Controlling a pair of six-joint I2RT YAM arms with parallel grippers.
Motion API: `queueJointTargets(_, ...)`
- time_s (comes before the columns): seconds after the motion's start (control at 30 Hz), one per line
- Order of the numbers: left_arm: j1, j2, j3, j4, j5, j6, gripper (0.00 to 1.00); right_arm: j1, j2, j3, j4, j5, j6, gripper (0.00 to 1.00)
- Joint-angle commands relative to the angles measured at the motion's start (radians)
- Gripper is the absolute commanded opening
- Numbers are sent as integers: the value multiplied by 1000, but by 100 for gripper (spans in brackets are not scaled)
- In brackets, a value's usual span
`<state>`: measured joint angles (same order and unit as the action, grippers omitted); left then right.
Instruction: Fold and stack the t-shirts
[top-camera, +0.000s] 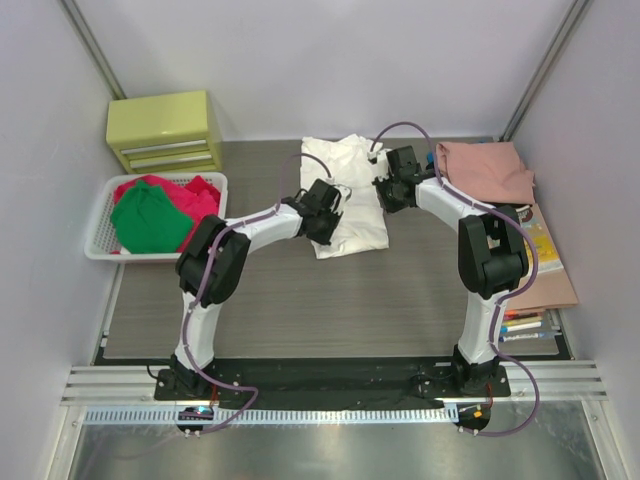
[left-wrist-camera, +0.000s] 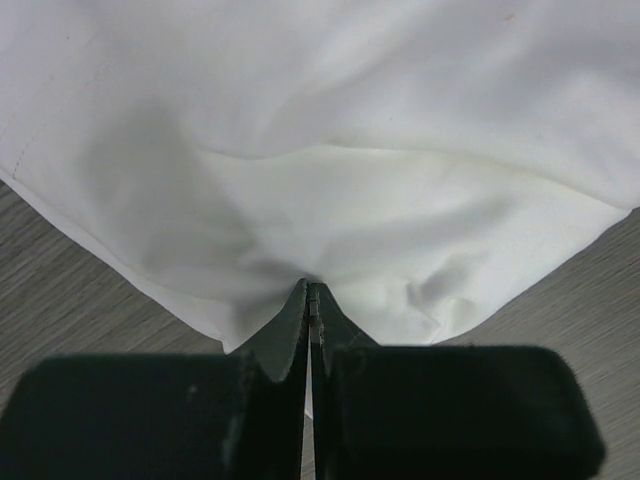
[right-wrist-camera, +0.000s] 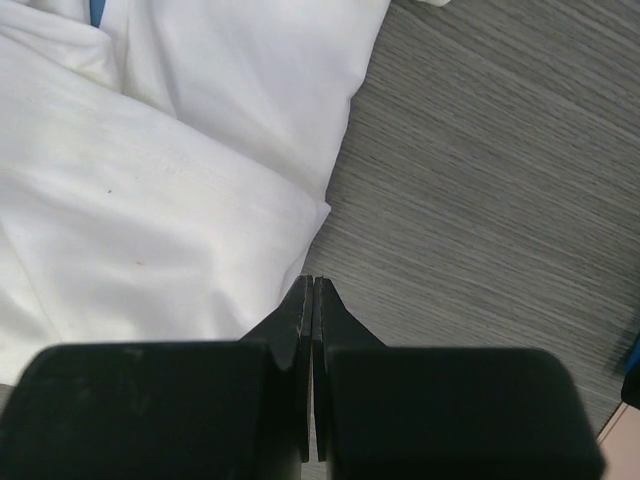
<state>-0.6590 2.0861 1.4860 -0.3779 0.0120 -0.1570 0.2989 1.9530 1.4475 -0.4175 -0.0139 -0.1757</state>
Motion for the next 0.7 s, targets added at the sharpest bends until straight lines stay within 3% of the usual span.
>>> queueJointTargets(0.0, 6, -29, -72, -61, 39, -32, 0, -4, -5, 74, 48, -43, 42, 1)
queueJointTargets(0.37, 4, -98, -158, -27, 46, -19, 0, 106, 14, 56, 5, -113, 90, 1)
queueJointTargets(0.67, 4, -93, -145, -35, 55, -21, 0, 152, -118, -163, -26, -169, 102, 1)
